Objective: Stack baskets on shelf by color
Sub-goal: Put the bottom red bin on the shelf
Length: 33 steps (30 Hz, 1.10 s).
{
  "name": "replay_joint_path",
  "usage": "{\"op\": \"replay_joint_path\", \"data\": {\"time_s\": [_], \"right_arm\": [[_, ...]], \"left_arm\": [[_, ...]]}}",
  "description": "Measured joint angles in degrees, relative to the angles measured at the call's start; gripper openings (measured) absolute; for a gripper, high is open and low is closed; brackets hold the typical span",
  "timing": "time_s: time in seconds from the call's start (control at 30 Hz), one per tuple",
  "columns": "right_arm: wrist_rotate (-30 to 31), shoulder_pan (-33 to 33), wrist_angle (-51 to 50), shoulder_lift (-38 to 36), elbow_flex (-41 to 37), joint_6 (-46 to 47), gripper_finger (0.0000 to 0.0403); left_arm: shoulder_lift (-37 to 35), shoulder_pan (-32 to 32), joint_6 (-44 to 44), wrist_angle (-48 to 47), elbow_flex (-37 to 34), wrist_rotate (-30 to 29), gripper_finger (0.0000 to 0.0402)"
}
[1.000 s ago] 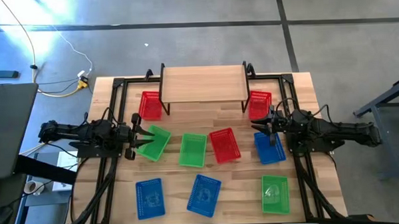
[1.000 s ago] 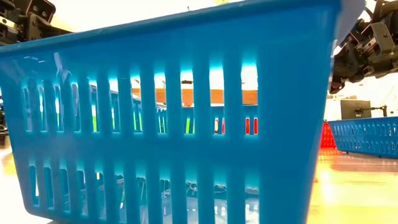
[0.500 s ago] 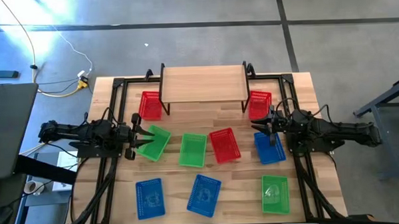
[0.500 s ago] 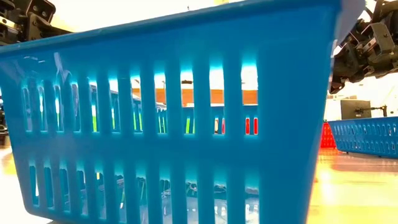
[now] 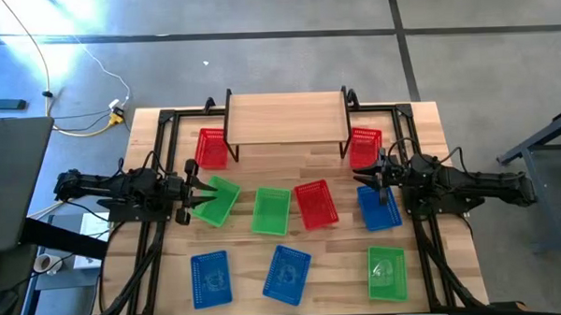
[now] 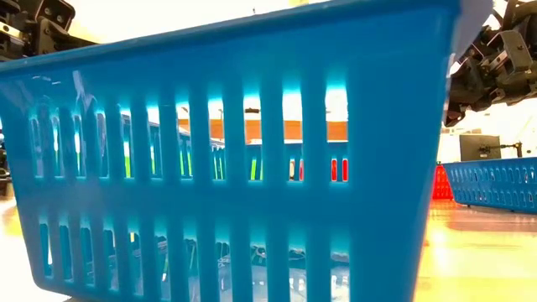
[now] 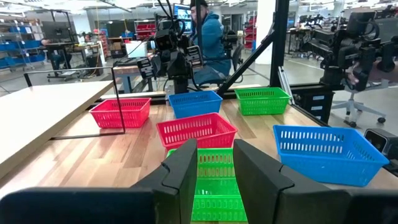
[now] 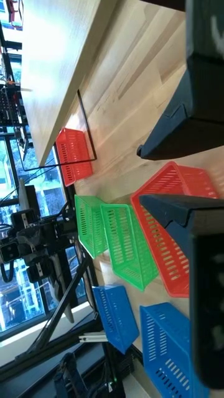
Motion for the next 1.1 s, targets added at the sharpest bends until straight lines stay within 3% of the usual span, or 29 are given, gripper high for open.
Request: {"op": "replay_joint_path", "data": {"time_s": [0.27, 0.4, 0.77, 1.1], "right_arm": [[1.3, 0.0, 0.2, 0.0, 0.0, 9.2, 0.0087], [4.9, 0.0, 1.9, 0.0, 0.0, 7.6, 0.0087], [8.3, 0.0, 24.3, 0.0, 0.1, 3.5, 0.0087], [7.8, 0.0, 30.8, 0.1, 2.1, 4.6, 0.0087]], "left_arm": [[0.0, 0.0, -4.7, 0.0, 0.0, -0.1, 0.0094], [0.0, 0.0, -7.8, 0.0, 0.0, -0.1, 0.0094], [0.0, 0.0, -9.5, 0.0, 0.0, -0.2, 0.0094], [0.0, 0.0, -9.5, 0.0, 0.0, -0.2, 0.0094]]}}
